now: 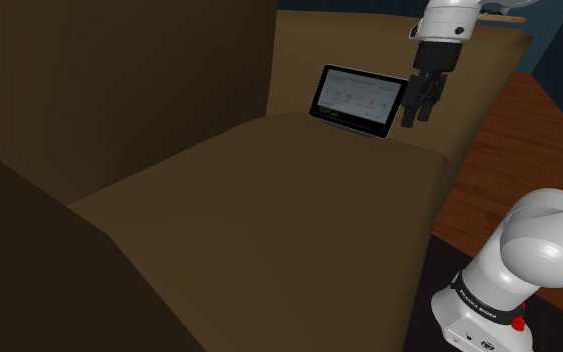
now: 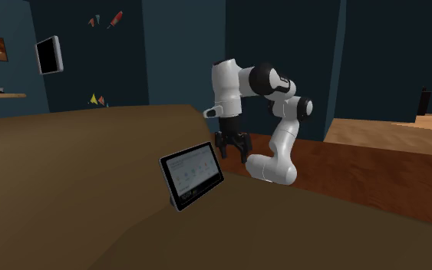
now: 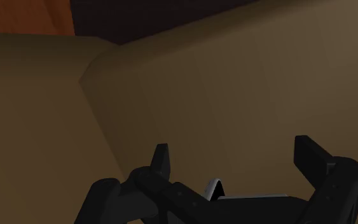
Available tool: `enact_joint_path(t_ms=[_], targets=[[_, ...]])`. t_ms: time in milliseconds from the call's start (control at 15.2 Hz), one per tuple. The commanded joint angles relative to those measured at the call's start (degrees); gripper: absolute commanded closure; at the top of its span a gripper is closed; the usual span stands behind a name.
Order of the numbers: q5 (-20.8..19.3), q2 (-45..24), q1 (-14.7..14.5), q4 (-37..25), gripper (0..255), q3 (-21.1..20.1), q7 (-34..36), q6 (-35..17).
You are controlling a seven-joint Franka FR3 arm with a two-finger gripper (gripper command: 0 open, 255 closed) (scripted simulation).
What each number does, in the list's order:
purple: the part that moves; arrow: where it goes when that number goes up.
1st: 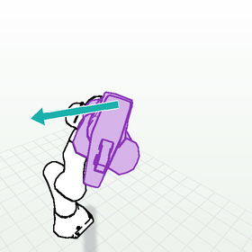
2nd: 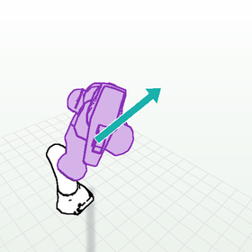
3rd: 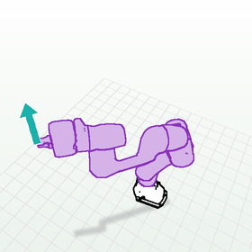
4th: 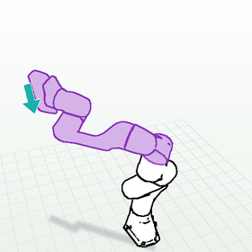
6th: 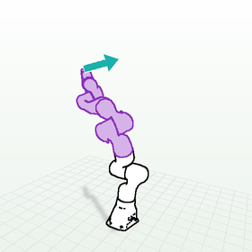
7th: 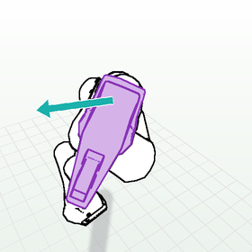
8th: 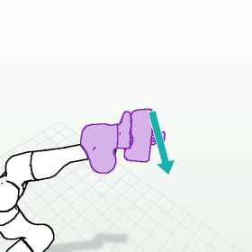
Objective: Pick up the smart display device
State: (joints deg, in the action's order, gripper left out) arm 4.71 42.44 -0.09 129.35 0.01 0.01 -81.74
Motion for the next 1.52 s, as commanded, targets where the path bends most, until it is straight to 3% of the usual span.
enact_joint_path(t_ms=[0,726,1320,1386,1452], targets=[[0.00,0.00,0.00,0.00,0,0.00,0.00,0.00],[9.13,-22.03,-3.17,-28.31,0,14.50,-17.91,8.47],[8.44,-19.81,-2.77,-20.29,0,14.08,-19.17,2.76],[8.43,-19.75,-2.76,-20.27,255,14.08,-19.16,2.80],[8.44,-19.78,-2.76,-20.34,255,14.08,-19.14,2.84]])
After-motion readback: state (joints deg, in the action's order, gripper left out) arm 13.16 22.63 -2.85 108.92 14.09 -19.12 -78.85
